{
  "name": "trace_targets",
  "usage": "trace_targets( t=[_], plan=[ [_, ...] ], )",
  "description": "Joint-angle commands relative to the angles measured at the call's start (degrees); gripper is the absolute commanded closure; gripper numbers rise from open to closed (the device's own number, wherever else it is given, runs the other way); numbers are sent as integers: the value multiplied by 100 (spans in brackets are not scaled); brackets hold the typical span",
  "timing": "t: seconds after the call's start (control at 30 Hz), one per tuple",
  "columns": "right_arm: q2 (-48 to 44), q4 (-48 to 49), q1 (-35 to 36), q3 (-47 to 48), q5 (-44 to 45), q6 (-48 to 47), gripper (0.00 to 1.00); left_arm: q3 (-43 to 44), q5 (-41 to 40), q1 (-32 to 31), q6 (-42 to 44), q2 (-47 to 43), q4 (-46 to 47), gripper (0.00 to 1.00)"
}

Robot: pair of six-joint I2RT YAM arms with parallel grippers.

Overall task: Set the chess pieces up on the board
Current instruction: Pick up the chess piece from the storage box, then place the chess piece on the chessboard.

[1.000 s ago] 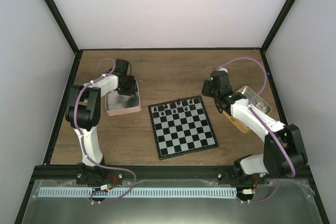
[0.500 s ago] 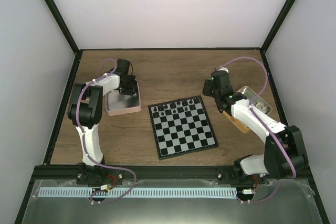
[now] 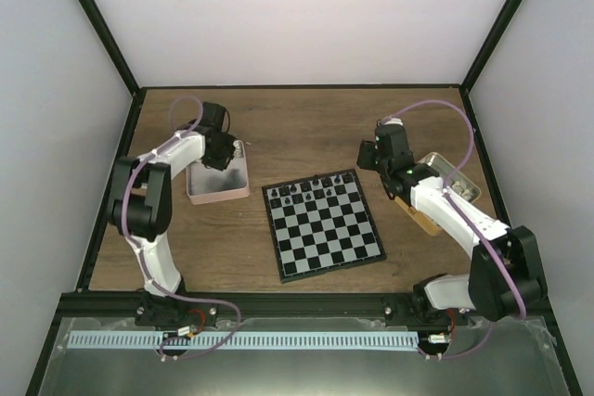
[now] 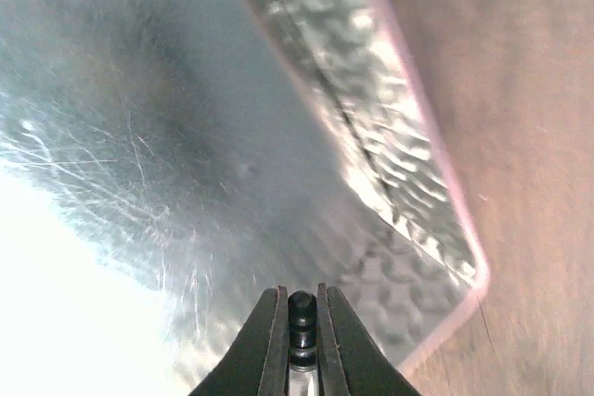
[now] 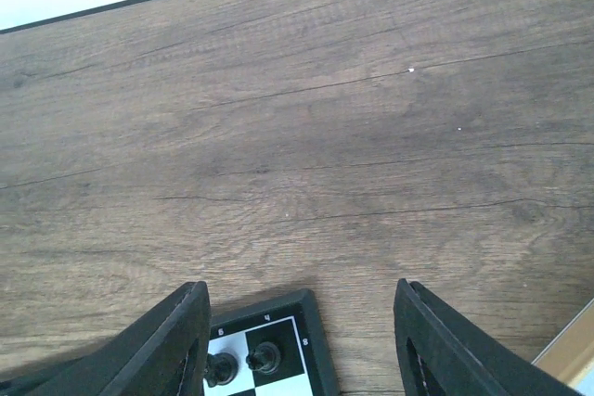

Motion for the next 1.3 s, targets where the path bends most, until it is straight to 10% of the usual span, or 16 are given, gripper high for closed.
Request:
trace_targets(
  t=[0.0, 0.27, 0.53, 1.27],
  plan=[
    [-246, -24, -35, 77, -233, 68, 44, -126, -635, -162, 1428, -882, -183, 96],
    [-565, -381, -36, -17, -435, 824, 44, -689, -1875, -1504, 3088, -2219, 287, 96],
    [-1132, -997, -134, -276, -604, 1065, 44, -2230, -2020, -3313, 4833, -3091, 2780, 96],
    [-2300, -1904, -587, -1152, -1651, 994, 43, -2979, -2129, -5686, 7245, -547, 7089, 96]
  ],
)
